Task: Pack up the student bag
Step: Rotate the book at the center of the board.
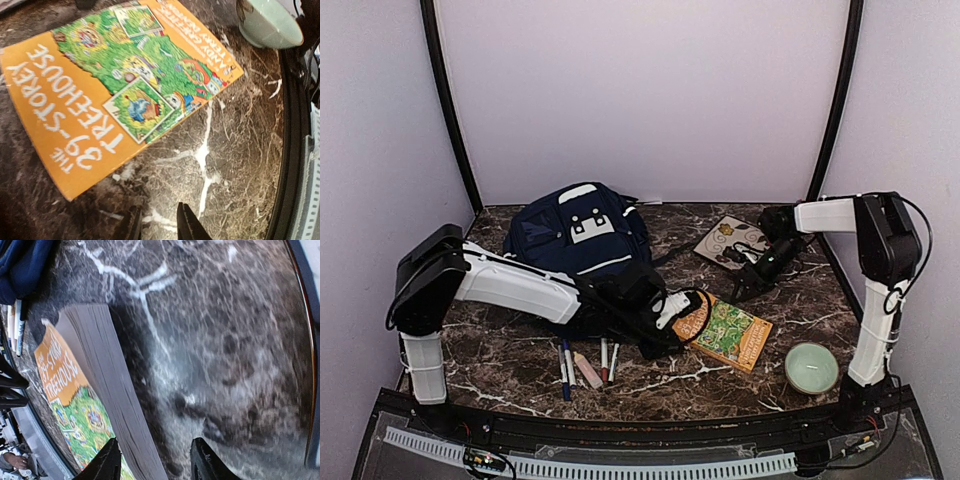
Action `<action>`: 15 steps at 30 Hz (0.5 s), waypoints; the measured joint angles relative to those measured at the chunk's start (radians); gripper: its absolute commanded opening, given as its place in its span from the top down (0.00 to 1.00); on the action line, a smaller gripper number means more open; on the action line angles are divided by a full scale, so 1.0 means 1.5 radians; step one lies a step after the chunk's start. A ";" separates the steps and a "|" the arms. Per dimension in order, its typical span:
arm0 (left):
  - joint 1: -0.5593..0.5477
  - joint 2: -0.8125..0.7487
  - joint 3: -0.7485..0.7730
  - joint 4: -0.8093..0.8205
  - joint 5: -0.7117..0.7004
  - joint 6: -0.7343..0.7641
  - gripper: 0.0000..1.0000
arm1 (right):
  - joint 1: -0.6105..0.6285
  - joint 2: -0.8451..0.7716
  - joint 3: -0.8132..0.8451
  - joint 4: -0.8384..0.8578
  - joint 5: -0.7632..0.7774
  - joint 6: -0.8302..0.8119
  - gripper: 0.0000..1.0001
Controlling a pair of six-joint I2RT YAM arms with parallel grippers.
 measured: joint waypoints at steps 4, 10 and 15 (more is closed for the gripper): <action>-0.014 0.067 0.036 -0.017 0.005 0.056 0.65 | -0.001 -0.039 -0.041 0.004 0.035 0.000 0.51; -0.012 0.122 0.098 -0.022 -0.020 0.072 0.57 | -0.001 -0.044 -0.077 0.008 0.044 -0.008 0.58; 0.001 0.143 0.130 -0.022 -0.047 0.038 0.55 | 0.013 -0.042 -0.081 0.009 0.030 -0.007 0.63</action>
